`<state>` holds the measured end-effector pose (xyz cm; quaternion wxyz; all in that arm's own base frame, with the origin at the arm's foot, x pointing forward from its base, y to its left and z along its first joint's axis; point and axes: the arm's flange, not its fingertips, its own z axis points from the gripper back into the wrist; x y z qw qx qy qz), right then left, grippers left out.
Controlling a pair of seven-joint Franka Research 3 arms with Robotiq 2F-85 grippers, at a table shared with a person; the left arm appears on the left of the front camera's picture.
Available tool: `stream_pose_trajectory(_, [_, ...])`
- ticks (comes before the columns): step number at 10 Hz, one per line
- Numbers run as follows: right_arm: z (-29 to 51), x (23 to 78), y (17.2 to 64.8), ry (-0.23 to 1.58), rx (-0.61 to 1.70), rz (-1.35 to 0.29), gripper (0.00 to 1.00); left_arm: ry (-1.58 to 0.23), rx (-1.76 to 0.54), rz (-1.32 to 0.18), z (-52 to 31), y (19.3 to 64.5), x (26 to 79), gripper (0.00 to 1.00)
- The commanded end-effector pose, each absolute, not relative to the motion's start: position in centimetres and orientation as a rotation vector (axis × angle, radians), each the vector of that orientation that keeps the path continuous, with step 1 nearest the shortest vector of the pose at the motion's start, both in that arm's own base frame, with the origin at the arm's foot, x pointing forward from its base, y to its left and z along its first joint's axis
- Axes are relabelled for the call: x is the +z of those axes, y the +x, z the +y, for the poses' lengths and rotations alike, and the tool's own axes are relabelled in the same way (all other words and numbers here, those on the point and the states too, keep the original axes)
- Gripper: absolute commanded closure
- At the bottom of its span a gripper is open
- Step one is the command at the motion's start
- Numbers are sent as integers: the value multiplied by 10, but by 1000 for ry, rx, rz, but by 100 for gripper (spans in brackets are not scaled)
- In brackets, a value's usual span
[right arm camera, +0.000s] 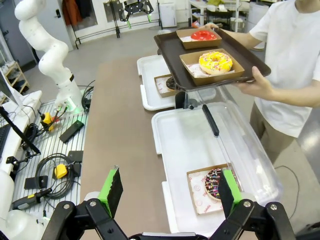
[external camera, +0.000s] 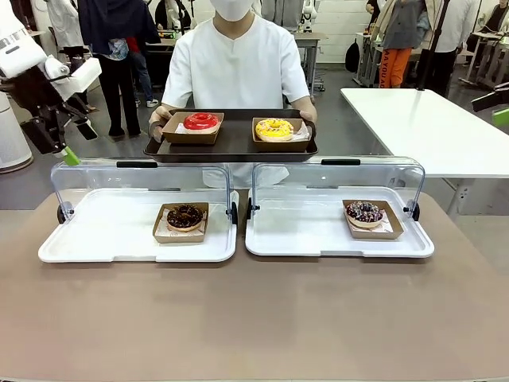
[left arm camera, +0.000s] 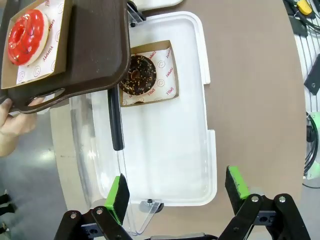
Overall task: Provide the desired donut to the person.
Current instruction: Place the picked Paper togo box onto the Handle tray extended by the person.
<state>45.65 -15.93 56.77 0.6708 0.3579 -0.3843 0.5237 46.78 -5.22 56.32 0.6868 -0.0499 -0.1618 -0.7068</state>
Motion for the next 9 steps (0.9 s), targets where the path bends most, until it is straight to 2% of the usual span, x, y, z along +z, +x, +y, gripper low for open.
stream_pose_trajectory(1, [-158, 567, 456, 811, 1178, -877, 0, -127, -1567, -360, -54, 472, 562, 0])
stream_pose_trajectory(8, [-158, 567, 456, 811, 1178, -877, 0, -119, -1580, -356, -53, 470, 560, 0])
stream_pose_trajectory(9, [-158, 567, 456, 811, 1178, -877, 0, -418, -1538, -546, -16, 480, 565, 0])
